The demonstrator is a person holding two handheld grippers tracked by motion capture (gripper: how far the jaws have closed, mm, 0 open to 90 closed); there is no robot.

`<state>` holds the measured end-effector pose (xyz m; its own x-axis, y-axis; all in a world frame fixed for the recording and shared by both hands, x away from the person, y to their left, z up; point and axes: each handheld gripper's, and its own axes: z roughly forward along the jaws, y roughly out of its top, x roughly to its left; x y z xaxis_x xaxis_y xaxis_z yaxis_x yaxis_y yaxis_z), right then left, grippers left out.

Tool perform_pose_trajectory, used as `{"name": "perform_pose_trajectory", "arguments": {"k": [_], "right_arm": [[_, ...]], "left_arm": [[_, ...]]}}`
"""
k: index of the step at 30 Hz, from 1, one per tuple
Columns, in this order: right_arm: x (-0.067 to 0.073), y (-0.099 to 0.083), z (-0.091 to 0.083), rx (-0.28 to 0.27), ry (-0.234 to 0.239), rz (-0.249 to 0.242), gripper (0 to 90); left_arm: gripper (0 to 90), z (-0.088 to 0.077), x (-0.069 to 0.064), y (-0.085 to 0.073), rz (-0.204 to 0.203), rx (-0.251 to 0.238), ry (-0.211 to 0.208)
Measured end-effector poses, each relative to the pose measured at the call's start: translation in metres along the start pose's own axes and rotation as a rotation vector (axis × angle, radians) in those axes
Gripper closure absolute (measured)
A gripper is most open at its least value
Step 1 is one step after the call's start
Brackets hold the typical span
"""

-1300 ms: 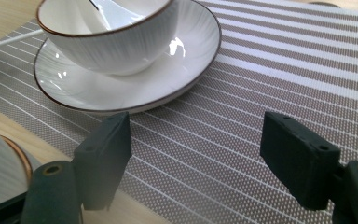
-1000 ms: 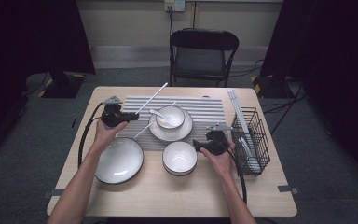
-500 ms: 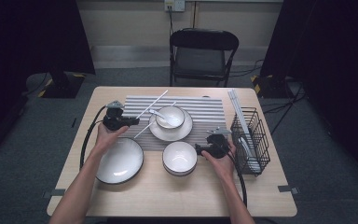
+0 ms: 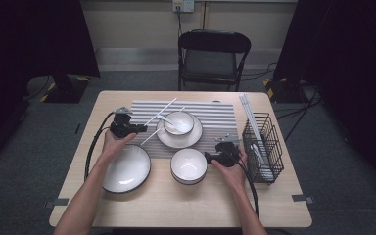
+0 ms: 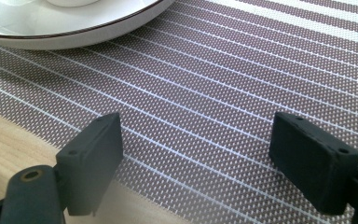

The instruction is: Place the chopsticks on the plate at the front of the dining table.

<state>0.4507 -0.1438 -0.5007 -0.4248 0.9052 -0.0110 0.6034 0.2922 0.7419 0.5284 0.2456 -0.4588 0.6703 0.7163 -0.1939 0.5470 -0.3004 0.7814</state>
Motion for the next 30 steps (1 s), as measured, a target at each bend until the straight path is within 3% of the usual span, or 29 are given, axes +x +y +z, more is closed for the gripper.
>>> {"name": "perform_pose_trajectory", "arguments": {"k": [9,25,30], "right_arm": [[0.000,0.000,0.000,0.001,-0.001,0.001,16.8],[0.000,0.000,0.000,0.001,-0.003,0.001,16.8],[0.000,0.000,0.000,0.001,-0.004,0.001,16.9]], "left_arm": [[86.3,0.007,-0.001,-0.004,-0.008,0.031,-0.021],[86.3,0.018,-0.007,-0.004,-0.019,0.064,-0.013],[86.1,0.022,-0.010,-0.004,-0.005,0.077,-0.011]]}}
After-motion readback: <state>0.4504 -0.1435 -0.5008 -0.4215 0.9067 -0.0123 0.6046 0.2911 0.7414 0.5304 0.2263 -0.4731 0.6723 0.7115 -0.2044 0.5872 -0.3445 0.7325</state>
